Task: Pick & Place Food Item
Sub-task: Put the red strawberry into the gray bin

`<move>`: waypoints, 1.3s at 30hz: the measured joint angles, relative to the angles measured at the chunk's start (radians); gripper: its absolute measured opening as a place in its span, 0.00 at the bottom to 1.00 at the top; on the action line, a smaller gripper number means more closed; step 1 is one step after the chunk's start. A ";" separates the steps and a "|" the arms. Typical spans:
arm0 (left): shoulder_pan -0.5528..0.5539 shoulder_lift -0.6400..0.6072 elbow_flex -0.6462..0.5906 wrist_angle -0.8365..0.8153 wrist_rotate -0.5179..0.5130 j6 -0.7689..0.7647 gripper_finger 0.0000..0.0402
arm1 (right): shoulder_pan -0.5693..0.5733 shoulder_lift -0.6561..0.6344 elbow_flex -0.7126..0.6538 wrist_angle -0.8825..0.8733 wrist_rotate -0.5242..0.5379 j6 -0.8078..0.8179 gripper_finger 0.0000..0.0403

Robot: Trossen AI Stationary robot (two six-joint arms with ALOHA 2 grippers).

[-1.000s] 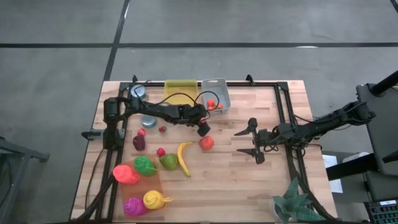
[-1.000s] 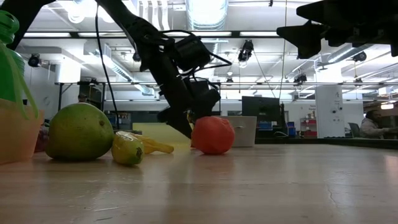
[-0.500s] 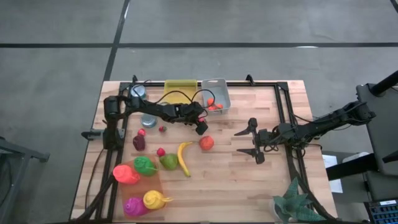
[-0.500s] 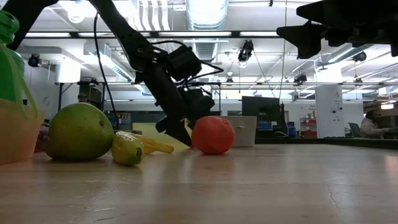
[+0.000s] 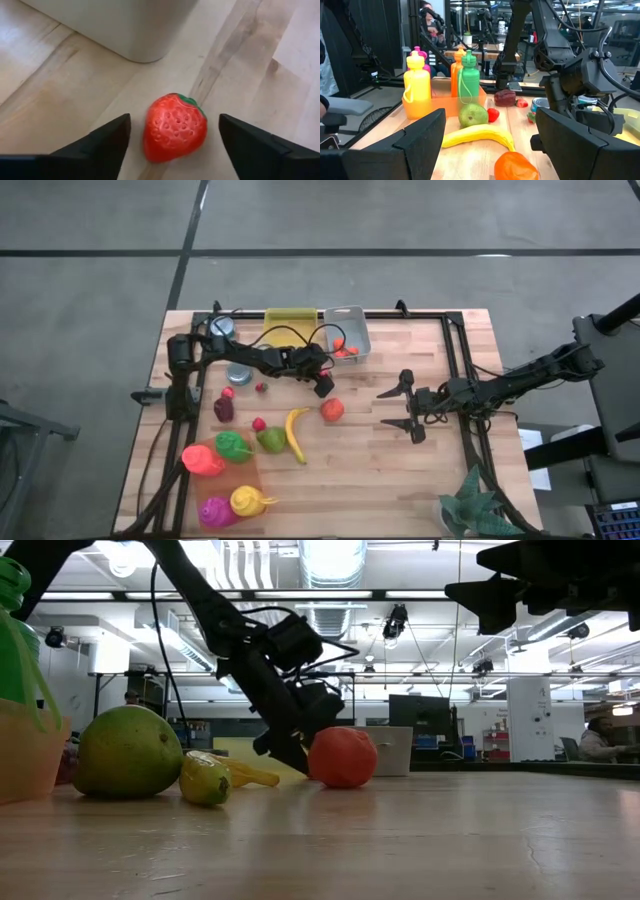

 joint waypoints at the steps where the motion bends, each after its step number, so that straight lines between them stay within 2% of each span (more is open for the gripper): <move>1: 0.001 0.004 0.000 0.002 -0.004 0.000 0.73 | 0.000 0.000 0.000 0.000 0.000 0.000 0.76; 9: 0.004 0.014 0.001 0.011 -0.005 -0.001 0.50 | 0.000 0.000 0.000 0.000 0.000 0.000 0.76; 13: 0.003 0.015 0.001 0.016 0.002 -0.004 0.43 | 0.000 0.000 0.000 0.000 0.000 0.000 0.76; 22: 0.003 0.016 0.001 0.013 0.008 -0.004 0.49 | 0.000 0.000 0.000 0.000 0.000 0.000 0.76; 39: 0.002 -0.005 0.005 -0.016 0.016 -0.007 0.48 | 0.000 0.000 0.000 0.000 0.000 0.000 0.76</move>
